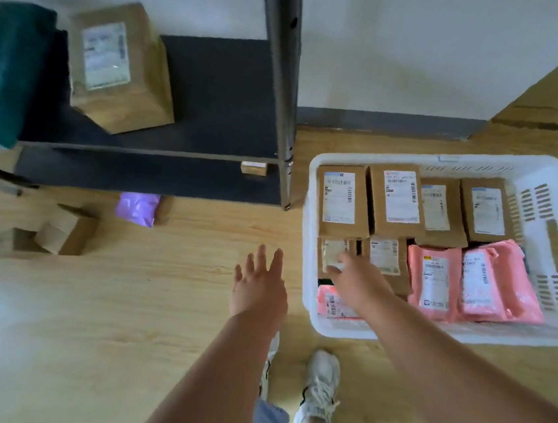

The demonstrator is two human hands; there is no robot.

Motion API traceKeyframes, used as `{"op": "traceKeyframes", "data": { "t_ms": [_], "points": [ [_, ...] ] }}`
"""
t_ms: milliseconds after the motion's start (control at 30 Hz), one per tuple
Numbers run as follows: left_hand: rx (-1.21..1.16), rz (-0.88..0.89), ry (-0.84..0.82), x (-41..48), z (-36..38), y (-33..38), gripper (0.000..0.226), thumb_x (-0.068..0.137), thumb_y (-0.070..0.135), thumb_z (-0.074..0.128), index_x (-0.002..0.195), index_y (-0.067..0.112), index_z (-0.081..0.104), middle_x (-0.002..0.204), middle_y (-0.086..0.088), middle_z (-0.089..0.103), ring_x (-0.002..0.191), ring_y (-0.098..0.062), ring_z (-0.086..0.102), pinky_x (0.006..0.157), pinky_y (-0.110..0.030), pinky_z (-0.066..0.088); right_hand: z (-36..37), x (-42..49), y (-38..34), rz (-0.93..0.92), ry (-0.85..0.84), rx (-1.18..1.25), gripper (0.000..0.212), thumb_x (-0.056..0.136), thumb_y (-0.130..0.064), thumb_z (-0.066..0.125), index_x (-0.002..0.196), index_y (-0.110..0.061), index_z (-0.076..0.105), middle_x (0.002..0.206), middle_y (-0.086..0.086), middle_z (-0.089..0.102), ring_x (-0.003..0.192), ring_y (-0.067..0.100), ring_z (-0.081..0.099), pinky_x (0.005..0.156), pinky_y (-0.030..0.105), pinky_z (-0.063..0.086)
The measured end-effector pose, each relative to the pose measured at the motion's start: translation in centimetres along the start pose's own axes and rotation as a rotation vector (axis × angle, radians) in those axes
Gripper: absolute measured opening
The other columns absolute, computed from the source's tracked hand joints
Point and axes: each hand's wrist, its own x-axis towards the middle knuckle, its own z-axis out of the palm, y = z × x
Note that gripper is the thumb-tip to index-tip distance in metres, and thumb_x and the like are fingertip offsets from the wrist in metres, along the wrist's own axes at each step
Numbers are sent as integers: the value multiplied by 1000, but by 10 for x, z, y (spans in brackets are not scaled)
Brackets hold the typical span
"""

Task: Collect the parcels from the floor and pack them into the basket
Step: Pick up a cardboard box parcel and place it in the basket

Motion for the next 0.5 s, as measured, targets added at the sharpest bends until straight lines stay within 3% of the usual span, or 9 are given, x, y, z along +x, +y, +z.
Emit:
{"op": "traceKeyframes", "data": {
  "t_ms": [133,200,500],
  "points": [
    [-76,-100,34,-31,4,-68,61,103,24,33,156,25,3,163,-5,-3,149,-23,3,122,-42,6,34,-26,-49,-70,-29,-126,47,100,-38,43,142,-17,42,141,8,47,112,27,57,84,32,47],
    [-105,-166,45,-44,5,-107,62,102,24,34,156,24,3,163,-5,-2,149,-23,4,121,-43,8,54,-38,-79,-116,-47,-176,49,100,-39,42,143,-15,41,142,7,46,114,28,57,81,30,46],
    [-261,-306,75,-117,1,-311,59,104,25,31,156,24,3,163,-4,1,150,-22,3,121,-43,7,184,-69,-238,-183,-81,-314,50,97,-41,49,141,-17,45,142,7,49,123,27,52,96,37,47]
  ]
}}
